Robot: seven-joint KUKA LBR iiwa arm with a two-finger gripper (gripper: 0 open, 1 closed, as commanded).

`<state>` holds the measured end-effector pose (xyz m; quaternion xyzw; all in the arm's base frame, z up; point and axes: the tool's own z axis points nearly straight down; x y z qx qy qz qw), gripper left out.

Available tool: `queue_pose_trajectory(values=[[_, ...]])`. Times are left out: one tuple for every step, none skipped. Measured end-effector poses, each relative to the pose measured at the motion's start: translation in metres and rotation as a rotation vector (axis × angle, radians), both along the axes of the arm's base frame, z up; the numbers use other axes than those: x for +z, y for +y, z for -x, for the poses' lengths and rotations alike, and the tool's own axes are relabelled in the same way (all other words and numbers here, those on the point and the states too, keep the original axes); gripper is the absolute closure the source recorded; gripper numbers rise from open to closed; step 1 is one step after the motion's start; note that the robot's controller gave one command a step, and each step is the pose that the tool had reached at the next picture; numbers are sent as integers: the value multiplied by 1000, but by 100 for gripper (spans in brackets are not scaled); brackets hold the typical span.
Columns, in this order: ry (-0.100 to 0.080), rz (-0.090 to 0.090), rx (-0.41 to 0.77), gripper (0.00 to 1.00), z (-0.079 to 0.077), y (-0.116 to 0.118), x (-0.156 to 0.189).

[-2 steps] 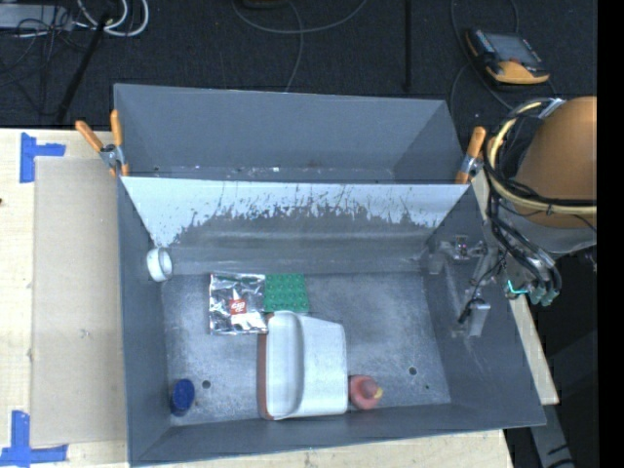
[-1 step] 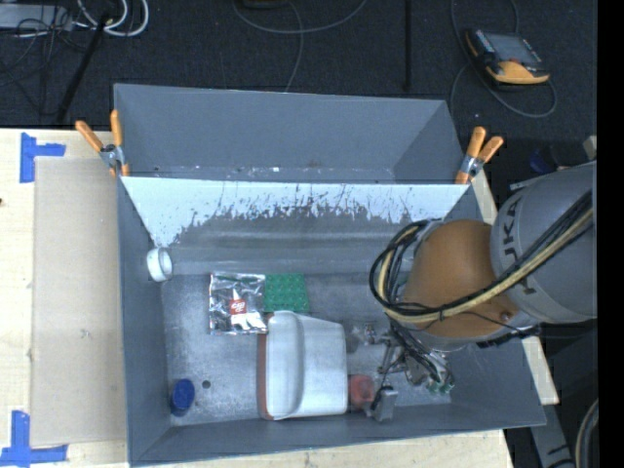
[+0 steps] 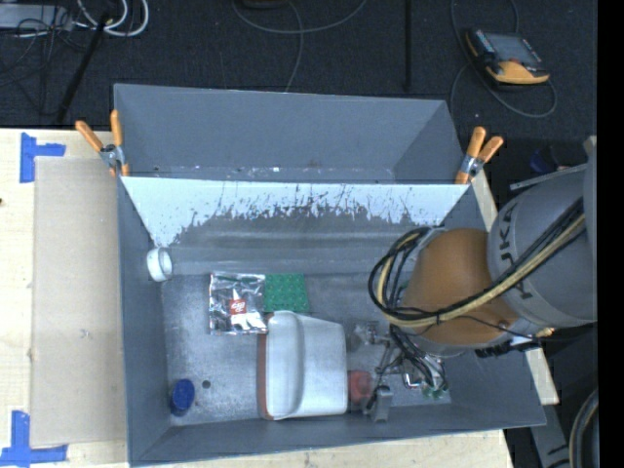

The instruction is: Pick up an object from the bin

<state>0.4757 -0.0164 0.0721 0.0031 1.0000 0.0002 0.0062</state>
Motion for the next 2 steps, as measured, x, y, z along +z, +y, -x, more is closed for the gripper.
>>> queue_pose_trajectory(values=[[6,1,5,100,2,0,-1],[3,0,9,100,-13,12,201]])
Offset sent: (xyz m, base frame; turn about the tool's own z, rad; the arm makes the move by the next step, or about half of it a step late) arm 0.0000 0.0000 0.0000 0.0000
